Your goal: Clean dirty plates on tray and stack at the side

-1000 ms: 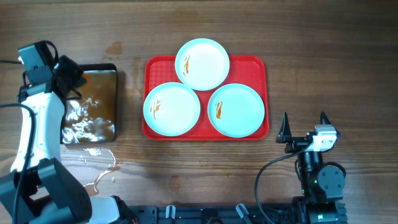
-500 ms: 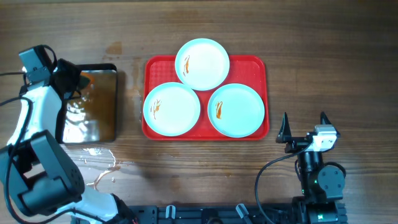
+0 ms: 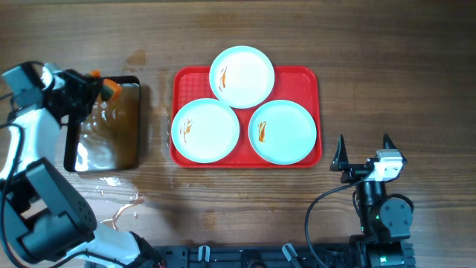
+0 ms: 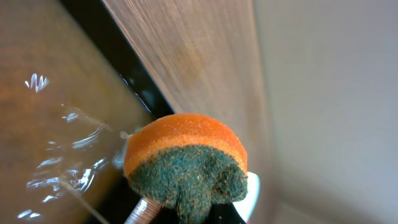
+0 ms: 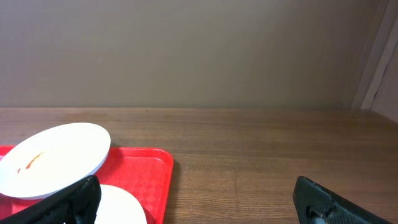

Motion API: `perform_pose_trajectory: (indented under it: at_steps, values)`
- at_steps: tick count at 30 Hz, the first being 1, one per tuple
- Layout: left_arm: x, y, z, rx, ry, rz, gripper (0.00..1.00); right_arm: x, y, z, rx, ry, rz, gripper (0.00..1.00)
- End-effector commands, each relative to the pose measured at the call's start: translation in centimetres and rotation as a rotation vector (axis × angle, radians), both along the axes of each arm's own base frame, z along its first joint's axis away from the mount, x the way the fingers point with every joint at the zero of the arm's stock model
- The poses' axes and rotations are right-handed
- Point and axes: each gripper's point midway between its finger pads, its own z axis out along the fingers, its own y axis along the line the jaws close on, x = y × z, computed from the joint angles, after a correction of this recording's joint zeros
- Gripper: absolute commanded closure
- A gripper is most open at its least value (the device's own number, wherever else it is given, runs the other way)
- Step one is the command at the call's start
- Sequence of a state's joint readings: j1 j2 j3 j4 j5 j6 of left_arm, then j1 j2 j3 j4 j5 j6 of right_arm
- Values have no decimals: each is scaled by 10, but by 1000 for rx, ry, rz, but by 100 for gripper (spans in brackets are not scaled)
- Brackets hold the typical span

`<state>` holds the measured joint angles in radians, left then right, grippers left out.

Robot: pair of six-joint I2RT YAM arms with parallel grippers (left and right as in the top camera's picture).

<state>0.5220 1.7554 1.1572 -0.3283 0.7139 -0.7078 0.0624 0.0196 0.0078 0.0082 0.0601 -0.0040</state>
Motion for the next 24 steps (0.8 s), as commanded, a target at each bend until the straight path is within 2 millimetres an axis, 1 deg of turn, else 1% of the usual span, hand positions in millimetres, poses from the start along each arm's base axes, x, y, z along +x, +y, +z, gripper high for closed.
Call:
perform_pose_trajectory:
  at_steps: [1, 6, 9, 11, 14, 16, 24]
  values:
    - [-5, 0, 27, -240, -47, 6, 96, 0, 3, 1, 7, -5, 14, 0]
    - [-17, 3, 22, -347, 31, 70, 96, 0, 2, 1, 7, -5, 14, 0]
    - [-27, -3, 14, -500, 166, 169, 96, 0, 2, 0, 7, -4, 14, 0]
    - [-30, -5, 12, -565, 219, 217, 96, 0, 2, 0, 7, -5, 14, 0]
    - [-31, -5, 12, -644, 268, 281, 96, 0, 2, 1, 7, -5, 14, 0]
    - [-32, -10, 15, -707, 294, 289, 96, 0, 2, 1, 7, -5, 14, 0]
    - [-33, -9, 15, -831, 373, 396, 96, 0, 2, 0, 7, -5, 14, 0]
